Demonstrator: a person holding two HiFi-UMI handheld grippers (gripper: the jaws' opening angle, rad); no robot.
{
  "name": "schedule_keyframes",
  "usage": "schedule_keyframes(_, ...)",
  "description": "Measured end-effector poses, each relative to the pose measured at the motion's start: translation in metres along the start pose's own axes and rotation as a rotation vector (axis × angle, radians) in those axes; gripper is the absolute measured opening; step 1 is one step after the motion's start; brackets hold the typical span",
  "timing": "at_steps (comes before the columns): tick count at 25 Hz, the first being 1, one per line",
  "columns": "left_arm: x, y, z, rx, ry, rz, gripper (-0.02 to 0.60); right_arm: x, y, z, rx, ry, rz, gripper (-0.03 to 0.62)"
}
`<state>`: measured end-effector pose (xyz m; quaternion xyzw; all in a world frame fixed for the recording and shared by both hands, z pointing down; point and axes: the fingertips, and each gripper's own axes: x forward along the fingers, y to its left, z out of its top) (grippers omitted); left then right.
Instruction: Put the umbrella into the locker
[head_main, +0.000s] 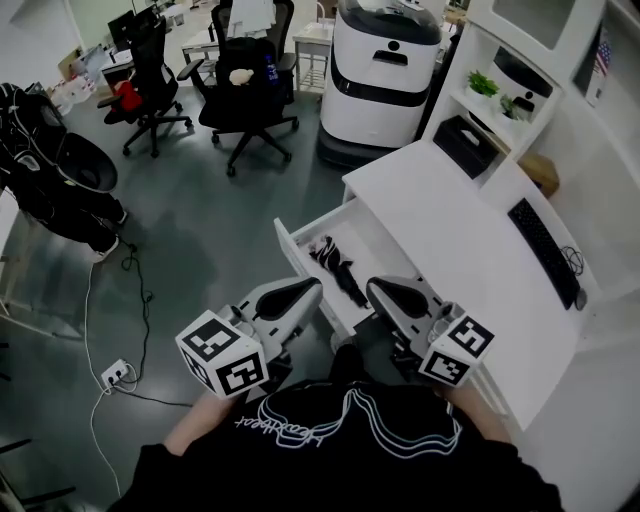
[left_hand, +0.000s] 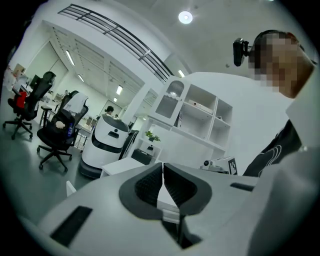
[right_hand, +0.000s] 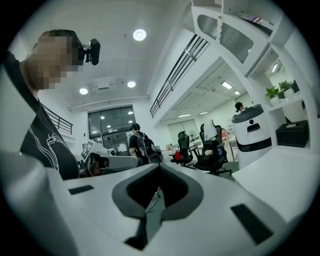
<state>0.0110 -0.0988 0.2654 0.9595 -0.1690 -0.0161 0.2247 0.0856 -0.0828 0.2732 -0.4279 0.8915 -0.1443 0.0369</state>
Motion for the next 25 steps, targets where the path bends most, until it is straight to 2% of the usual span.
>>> schedule_keyframes(11, -0.004, 0.002, -0.014, -0.026, 0.015, 0.006, 0.008, -0.002, 0.002, -0.015, 0.068, 0.009, 0.011, 0.003)
schedule_keyframes(25, 0.032, 0.010, -0.026, -0.057, 0.054, 0.009, 0.005, -0.006, -0.035, -0.017, 0.099, 0.021, 0.002, 0.003)
